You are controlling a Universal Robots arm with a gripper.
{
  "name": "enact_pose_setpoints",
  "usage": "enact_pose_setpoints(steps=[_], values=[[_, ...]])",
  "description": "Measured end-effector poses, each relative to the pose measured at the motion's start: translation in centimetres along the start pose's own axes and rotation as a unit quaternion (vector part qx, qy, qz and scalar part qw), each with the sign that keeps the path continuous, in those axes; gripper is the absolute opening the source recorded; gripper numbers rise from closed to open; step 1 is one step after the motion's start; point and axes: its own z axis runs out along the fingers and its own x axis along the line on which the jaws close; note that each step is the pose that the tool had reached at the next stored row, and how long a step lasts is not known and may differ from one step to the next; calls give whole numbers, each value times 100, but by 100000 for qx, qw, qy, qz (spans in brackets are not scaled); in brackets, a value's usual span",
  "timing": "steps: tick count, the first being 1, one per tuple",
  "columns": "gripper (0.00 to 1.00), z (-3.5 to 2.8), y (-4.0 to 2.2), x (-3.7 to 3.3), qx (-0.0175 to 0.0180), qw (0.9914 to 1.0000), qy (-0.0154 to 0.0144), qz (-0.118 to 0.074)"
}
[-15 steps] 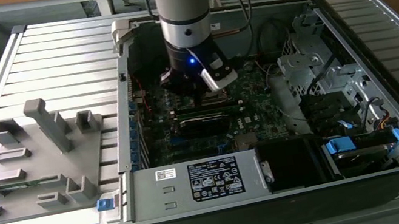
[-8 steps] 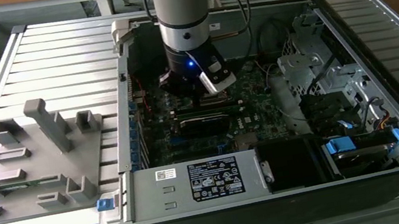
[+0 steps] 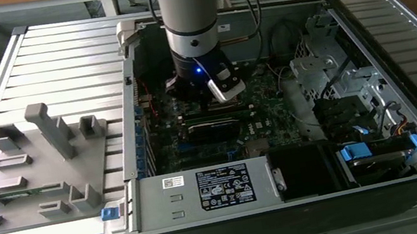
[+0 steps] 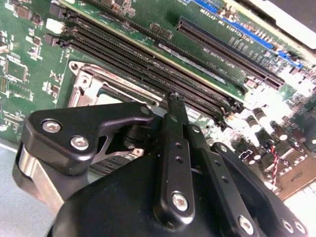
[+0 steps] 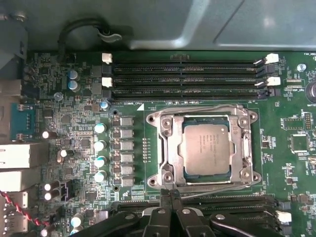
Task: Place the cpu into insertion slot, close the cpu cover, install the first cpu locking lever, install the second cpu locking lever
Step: 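Install the second cpu locking lever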
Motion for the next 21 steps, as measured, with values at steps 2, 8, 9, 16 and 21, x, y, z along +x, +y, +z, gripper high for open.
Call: enact_pose_setpoints(steps=[2, 8, 9, 16, 21], values=[[11, 11, -4, 13, -538, 99999, 23, 24], [11, 36, -13, 48, -2451, 99970, 96, 142], [11, 41, -16, 52, -2676, 99964, 109, 160], [11, 79, -28, 93, -3553, 99937, 141, 211], [11, 93, -35, 119, -3864, 99925, 159, 228]])
